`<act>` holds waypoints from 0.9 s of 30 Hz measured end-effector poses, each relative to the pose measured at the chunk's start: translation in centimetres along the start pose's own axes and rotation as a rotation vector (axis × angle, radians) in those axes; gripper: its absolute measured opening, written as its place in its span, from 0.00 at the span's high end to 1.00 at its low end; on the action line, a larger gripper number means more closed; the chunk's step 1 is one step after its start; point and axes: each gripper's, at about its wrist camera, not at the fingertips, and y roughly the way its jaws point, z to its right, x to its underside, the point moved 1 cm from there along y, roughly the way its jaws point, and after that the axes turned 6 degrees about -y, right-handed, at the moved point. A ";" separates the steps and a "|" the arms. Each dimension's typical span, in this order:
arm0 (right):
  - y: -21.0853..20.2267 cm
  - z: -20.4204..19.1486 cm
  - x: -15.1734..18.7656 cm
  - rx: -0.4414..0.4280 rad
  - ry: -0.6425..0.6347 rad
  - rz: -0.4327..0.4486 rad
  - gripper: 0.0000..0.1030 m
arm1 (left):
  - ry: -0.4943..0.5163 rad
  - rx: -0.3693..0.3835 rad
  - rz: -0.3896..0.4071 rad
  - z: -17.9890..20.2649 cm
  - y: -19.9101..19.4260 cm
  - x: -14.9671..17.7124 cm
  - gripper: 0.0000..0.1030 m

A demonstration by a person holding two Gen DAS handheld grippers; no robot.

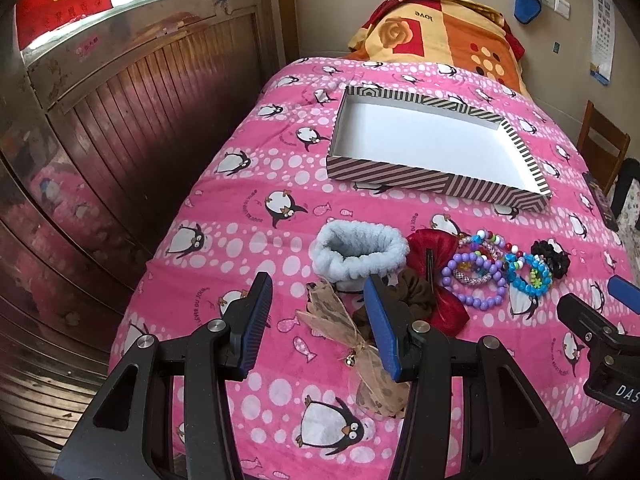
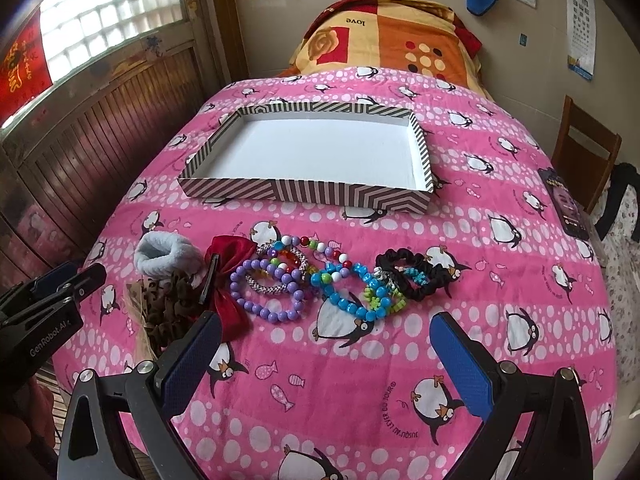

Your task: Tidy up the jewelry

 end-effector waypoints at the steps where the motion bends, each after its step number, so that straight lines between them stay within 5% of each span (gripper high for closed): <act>1: 0.1 0.0 0.0 0.000 0.000 -0.002 0.00 | 0.002 -0.001 -0.001 0.0 0.0 0.0 0.54; 27: 0.8 0.9 0.1 -0.004 -0.001 -0.031 0.00 | -0.043 0.063 -0.078 -0.8 1.2 -0.4 0.54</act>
